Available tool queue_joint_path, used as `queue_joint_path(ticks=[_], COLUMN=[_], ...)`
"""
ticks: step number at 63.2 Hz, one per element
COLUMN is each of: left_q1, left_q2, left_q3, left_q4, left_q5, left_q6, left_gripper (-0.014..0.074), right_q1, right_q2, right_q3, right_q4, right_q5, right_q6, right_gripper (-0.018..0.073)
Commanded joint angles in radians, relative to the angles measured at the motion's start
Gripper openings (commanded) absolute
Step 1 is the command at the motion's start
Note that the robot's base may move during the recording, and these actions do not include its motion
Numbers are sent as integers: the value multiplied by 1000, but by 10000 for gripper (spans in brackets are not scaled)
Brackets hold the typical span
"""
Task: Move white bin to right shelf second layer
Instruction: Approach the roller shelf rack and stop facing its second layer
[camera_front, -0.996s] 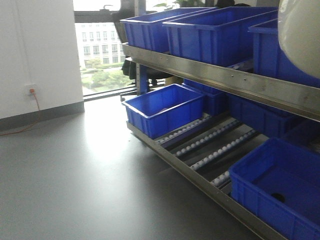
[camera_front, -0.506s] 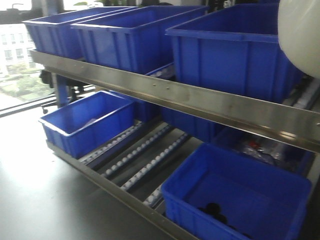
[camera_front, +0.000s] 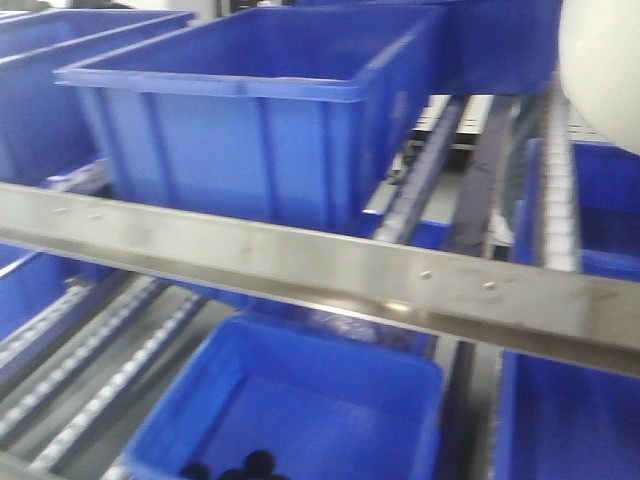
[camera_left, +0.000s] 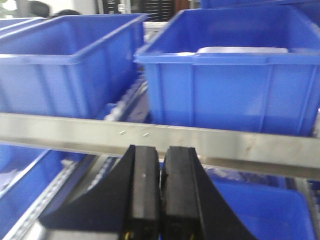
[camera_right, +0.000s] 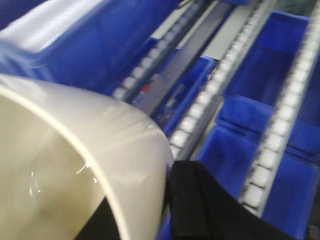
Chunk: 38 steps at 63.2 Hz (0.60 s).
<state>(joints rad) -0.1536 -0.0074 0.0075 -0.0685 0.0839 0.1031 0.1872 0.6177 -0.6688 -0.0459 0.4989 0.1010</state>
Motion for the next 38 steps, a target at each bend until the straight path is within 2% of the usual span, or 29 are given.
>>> queue_joint_path(ticks=[1, 38], left_q1=[-6, -6], left_q2=[-14, -14], left_q3=[37, 37], left_q4=[-5, -5], left_q5=[-84, -84], left_q6=[-4, -4], left_gripper=[85, 85], right_q1=[-4, -4], right_q2=[-3, -3], right_q3=[-34, -34], right_q4=[2, 2], right_q5=[-101, -101], right_q6=[-2, -2], right_gripper=[57, 57])
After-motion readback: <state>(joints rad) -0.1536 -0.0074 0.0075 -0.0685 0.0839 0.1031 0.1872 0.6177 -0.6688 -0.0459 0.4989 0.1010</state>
